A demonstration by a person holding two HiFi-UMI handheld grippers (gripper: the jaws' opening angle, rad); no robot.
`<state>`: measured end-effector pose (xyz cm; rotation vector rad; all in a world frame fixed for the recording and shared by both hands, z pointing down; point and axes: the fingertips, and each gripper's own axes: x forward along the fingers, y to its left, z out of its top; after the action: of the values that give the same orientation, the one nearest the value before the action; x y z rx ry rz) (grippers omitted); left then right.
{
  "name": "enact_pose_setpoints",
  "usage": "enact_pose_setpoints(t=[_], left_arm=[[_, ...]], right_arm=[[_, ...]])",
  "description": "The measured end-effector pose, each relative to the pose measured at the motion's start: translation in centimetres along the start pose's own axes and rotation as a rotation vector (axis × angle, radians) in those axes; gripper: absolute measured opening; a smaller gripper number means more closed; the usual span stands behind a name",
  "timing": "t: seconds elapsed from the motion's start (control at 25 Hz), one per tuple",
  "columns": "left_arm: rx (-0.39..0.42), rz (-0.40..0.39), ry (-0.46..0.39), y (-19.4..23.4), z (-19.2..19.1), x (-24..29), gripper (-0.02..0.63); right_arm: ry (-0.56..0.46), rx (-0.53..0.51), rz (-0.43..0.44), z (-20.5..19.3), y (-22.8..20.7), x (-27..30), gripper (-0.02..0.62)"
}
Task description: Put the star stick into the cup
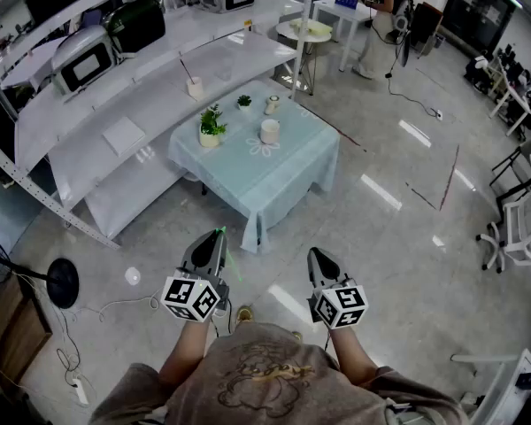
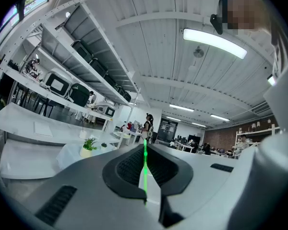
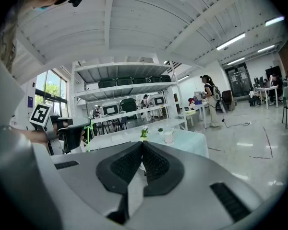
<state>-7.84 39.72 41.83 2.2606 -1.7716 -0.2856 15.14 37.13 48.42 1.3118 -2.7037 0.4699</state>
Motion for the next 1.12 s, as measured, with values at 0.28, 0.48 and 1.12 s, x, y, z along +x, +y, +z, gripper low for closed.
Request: enact_pose_setpoints(t=[0.28,0.48,1.12], left_arm=[[0.009,-0.030,0.017,1.6,0.0,1.0,0.032],[0.012,-0.082,0.022,2.9,0.4,2.2,0.032],[0.000,-0.159,0.018,6.1,1.4,8.4,0.032]], right_arm=[[-0.015,0.002,-0.021,0.3,0.6,2.1,0.003],[-0.034,0.009,-0.065,0.4,1.2,3.1,0.005],[-0.048,0.017,-0.140,1.1,-0.6,7.7,0.005]])
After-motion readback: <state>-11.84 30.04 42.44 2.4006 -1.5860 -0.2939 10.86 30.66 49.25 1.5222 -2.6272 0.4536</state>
